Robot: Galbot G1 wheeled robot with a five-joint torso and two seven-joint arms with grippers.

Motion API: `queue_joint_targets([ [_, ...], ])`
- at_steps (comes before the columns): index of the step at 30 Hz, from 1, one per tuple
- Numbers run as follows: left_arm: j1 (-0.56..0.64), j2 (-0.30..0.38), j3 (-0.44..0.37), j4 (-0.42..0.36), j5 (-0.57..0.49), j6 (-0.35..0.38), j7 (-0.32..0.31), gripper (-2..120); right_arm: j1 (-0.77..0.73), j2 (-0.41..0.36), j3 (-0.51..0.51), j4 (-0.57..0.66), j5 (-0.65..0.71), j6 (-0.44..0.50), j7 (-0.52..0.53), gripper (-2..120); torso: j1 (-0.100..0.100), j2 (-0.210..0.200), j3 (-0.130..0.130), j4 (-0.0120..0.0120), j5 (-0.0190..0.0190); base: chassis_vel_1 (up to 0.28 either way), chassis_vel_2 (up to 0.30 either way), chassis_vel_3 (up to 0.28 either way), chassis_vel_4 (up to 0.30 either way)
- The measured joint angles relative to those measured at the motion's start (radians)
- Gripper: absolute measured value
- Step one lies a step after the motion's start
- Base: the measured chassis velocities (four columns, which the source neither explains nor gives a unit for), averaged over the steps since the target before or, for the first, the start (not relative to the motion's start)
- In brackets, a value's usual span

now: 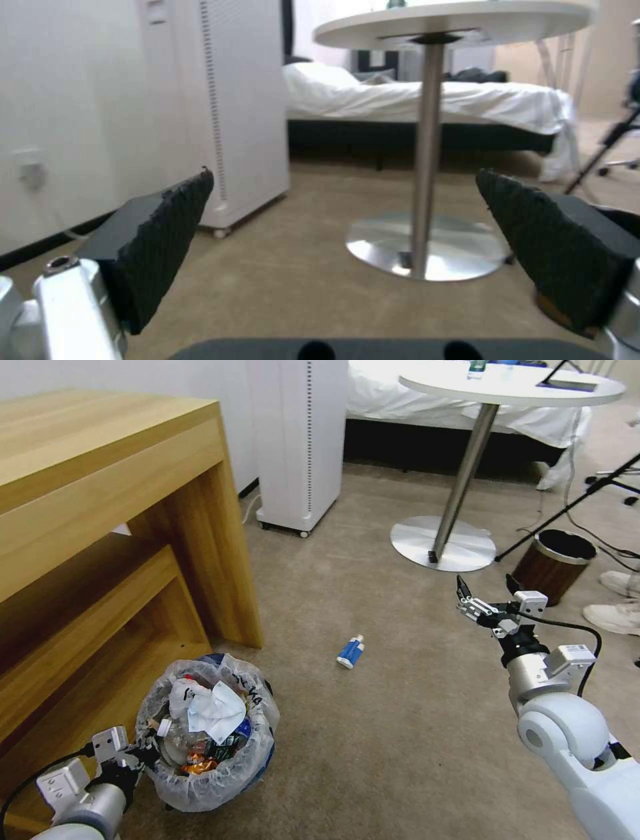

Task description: Pick up the trash bin and place the garbage on the floor into it.

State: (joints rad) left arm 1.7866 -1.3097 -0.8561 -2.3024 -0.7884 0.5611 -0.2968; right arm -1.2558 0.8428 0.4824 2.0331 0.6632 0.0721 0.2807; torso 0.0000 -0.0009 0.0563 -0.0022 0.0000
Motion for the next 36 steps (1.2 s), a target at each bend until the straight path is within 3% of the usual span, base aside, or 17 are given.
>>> queue_joint_targets([
  [28,-0.002,0.014,-0.002,0.007,-0.013,0.015,-0.004,1,-0.042,0.022,0.003,-0.032,-0.033,0.060,-0.047,100,0.000,0.000,0.000,0.0001,0.0000,-0.011,-0.015,-0.010,-0.011],
  [36,-0.009,0.015,0.000,0.015,-0.014,0.015,-0.005,1,-0.039,0.025,-0.004,-0.040,-0.046,0.056,-0.044,100,0.000,0.000,0.000,0.0001,0.0001,-0.102,0.101,0.108,-0.104],
])
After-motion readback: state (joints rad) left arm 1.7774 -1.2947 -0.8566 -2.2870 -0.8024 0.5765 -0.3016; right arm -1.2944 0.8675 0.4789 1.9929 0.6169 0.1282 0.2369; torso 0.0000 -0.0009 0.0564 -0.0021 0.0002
